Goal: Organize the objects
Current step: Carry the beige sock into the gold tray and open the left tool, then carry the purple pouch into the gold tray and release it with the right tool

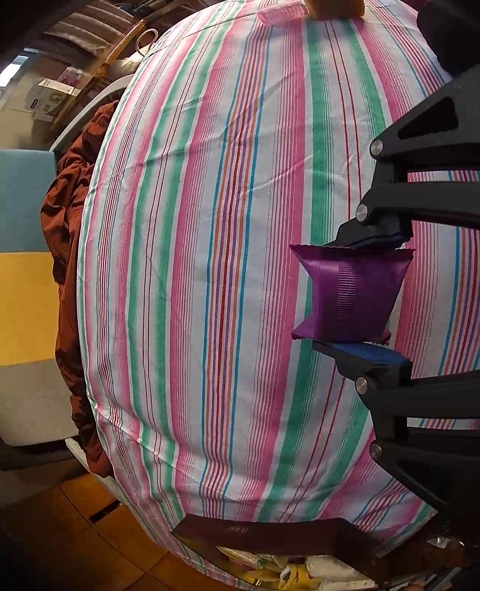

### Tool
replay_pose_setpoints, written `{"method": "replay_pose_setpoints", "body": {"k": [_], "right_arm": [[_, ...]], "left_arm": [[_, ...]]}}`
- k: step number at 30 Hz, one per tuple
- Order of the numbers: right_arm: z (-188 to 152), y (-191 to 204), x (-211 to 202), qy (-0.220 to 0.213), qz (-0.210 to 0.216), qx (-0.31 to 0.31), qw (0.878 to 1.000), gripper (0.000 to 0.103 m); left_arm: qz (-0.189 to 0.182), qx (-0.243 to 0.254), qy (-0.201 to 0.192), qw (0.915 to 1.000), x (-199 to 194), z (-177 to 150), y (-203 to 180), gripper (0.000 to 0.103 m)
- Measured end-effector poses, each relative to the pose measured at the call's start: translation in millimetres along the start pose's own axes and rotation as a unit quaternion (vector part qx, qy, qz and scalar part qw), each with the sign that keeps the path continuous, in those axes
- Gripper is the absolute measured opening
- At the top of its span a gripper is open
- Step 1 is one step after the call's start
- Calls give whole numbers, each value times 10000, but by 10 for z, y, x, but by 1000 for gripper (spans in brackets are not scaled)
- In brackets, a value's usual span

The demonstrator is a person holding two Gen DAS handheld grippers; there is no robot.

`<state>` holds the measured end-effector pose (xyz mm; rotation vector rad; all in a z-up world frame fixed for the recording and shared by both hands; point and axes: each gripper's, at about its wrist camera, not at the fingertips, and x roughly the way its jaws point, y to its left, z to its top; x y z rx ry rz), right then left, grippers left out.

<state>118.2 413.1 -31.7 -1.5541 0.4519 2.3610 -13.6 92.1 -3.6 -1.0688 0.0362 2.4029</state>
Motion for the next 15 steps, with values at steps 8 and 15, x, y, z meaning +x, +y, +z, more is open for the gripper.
{"method": "replay_pose_setpoints", "body": {"k": [8, 15], "right_arm": [[58, 1488, -169, -441, 1030, -1201, 9864, 41], [44, 2447, -133, -581, 1242, -2061, 9689, 41]], "left_arm": [[303, 204, -292, 9989, -235, -39, 86, 60], [485, 15, -350, 9982, -332, -54, 217, 69]]}}
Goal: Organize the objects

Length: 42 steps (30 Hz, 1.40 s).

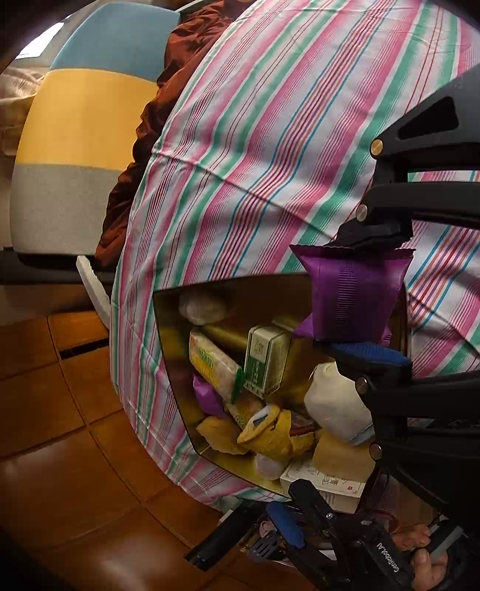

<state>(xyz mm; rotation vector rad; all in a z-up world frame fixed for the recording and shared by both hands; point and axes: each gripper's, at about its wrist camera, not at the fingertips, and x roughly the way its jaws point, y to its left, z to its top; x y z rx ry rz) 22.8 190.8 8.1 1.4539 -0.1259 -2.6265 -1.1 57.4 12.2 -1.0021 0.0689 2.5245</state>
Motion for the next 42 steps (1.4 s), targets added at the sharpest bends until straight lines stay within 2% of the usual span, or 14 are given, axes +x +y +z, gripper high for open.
{"method": "replay_pose_setpoints", "body": {"k": [4, 8, 13, 17, 21, 25, 30, 33, 35, 42], "right_arm": [[70, 240, 225, 128, -178, -325, 9992, 41], [99, 238, 396, 229, -207, -320, 9990, 44], [81, 191, 418, 203, -179, -219, 9994, 49], [46, 221, 370, 139, -207, -226, 9994, 49], [4, 290, 275, -59, -302, -206, 9993, 51], [-52, 351, 155, -281, -479, -167, 9983, 59], [-135, 394, -26, -537, -770, -103, 9955, 60], [-196, 430, -133, -706, -980, -120, 9926, 60], [-225, 439, -189, -776, -1102, -57, 9909, 60], [-271, 401, -292, -947, -1158, 203, 9885, 60]], "left_arm": [[93, -142, -28, 9999, -39, 1, 91, 75], [203, -344, -17, 9992, -55, -10, 216, 81], [297, -521, 5, 9982, -54, -35, 306, 90], [356, -586, -16, 9976, -50, -34, 295, 103], [485, -574, -27, 9972, -63, -26, 246, 103], [669, -619, -90, 9958, -105, -16, 215, 103], [746, -764, -338, 9937, -246, -12, 186, 103], [1083, -841, -394, 9898, -310, -17, 143, 103], [1150, -903, -369, 9886, -325, -42, 129, 103], [1367, -873, -340, 9862, -353, -169, 46, 103]]}}
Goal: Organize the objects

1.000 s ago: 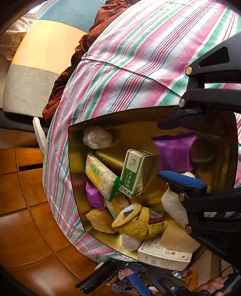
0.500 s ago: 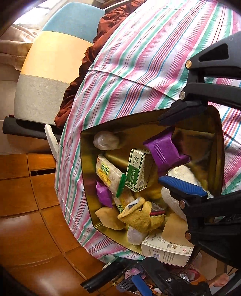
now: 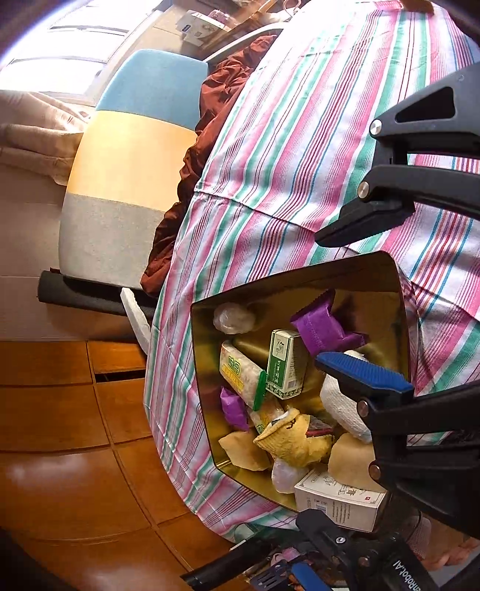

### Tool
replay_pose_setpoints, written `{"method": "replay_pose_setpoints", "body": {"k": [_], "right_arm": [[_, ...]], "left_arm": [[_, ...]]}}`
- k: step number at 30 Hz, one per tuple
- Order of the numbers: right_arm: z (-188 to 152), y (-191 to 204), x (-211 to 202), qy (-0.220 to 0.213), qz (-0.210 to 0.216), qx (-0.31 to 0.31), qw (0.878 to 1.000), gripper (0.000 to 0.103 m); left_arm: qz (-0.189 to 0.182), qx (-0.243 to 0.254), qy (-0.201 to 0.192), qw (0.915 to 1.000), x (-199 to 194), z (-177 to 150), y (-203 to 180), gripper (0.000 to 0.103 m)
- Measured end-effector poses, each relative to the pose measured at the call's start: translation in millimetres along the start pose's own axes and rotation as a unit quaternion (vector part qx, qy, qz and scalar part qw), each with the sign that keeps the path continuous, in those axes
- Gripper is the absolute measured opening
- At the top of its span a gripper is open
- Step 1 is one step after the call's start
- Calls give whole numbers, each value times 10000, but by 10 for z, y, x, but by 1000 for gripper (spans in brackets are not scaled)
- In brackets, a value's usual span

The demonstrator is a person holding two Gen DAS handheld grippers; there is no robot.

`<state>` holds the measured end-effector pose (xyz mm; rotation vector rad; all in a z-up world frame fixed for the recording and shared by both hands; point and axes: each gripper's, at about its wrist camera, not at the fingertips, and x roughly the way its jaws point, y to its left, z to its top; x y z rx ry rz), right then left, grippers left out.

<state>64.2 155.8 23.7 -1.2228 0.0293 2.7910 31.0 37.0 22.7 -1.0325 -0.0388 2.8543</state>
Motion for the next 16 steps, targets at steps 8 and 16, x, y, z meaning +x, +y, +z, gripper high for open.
{"method": "replay_pose_setpoints", "body": {"k": [8, 16], "right_arm": [[-34, 19, 57, 71, 64, 39, 9999, 60], [-46, 94, 79, 85, 109, -48, 9999, 60]], "left_arm": [[-35, -30, -18, 10000, -26, -39, -14, 103], [-56, -25, -58, 10000, -14, -56, -3, 102]]}}
